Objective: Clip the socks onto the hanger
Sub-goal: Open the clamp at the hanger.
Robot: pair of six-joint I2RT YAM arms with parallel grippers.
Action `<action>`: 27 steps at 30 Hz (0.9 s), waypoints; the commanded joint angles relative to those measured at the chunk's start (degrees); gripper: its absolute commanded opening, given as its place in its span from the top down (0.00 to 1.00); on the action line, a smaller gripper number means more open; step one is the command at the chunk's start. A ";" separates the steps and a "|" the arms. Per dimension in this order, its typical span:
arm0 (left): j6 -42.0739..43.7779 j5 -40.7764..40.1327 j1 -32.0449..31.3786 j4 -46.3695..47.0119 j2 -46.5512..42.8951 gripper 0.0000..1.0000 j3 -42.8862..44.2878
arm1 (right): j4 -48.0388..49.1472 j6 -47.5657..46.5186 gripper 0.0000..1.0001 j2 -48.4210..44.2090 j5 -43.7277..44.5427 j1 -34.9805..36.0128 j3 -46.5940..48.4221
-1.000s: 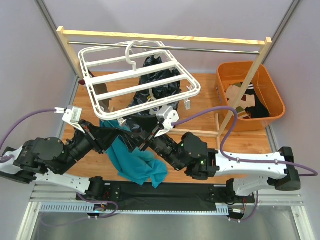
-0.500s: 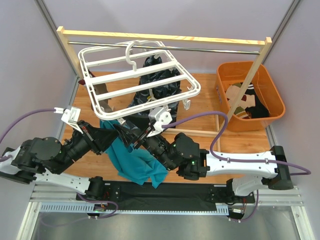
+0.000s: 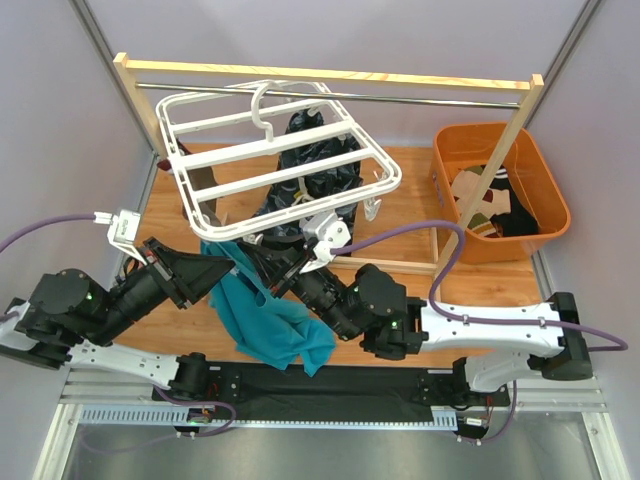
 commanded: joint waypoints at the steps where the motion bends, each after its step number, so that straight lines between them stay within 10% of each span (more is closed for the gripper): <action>1: 5.48 5.24 -0.05 10.68 -1.61 0.70 -0.73 | -6.79 2.69 1.00 -4.92 -1.63 0.27 2.56; 15: 13.65 11.92 -0.14 25.54 7.79 0.44 2.70 | -63.29 9.47 1.00 -2.57 -16.48 0.18 30.24; 27: 14.89 7.11 -0.05 22.65 11.74 0.35 5.51 | -67.28 8.50 1.00 -0.28 -16.49 0.18 28.68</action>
